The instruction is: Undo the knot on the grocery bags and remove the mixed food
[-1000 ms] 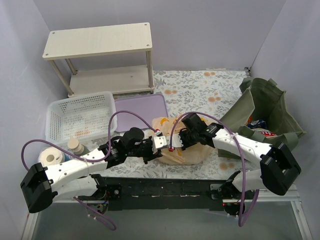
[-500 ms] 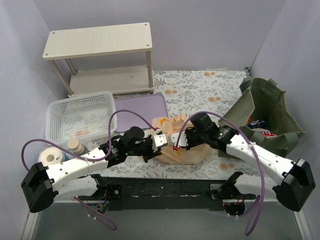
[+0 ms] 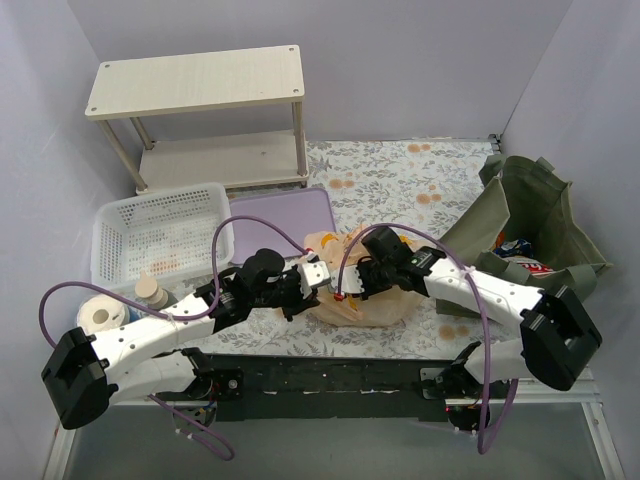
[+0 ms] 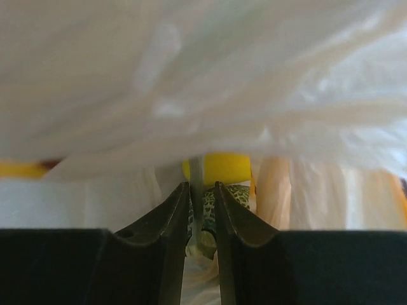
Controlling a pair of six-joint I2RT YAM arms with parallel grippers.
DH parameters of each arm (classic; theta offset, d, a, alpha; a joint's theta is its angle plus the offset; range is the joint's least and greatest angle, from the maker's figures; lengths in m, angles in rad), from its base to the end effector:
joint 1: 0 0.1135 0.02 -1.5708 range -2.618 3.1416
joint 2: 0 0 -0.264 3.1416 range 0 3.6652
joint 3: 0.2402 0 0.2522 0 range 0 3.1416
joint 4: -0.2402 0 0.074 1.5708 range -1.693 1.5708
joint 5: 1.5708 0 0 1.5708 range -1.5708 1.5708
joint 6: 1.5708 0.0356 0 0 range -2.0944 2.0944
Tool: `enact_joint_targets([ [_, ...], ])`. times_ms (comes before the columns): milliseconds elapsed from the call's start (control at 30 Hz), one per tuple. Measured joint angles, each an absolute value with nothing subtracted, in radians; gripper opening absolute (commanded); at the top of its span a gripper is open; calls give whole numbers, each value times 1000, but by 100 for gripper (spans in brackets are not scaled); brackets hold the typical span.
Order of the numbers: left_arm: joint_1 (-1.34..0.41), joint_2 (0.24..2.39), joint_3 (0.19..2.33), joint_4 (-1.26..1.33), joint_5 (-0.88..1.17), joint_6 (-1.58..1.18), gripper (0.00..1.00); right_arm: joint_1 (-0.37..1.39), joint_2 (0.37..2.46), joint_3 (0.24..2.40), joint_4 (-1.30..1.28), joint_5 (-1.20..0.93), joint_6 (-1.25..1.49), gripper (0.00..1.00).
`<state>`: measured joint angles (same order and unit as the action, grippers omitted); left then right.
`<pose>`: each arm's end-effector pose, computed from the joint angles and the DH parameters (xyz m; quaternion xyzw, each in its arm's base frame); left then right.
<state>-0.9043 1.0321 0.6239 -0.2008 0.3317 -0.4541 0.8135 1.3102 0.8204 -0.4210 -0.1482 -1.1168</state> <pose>0.1278 -0.1813 0.2364 0.2696 0.8353 -0.4005 0.2630 0.1771 0.1950 0.2200 -0.7893 0.5174 0.0204 0.3300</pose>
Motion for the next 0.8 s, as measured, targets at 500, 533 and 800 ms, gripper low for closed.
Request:
enact_joint_targets([
  [500, -898, 1032, 624, -202, 341, -461, 0, 818, 1291, 876, -445, -102, -1075, 1],
  [533, -897, 1032, 626, -203, 339, -461, 0, 818, 1253, 903, -472, -122, -1066, 1],
  [800, -859, 1047, 637, -181, 303, -438, 0, 802, 1006, 1036, -662, -258, -971, 1],
])
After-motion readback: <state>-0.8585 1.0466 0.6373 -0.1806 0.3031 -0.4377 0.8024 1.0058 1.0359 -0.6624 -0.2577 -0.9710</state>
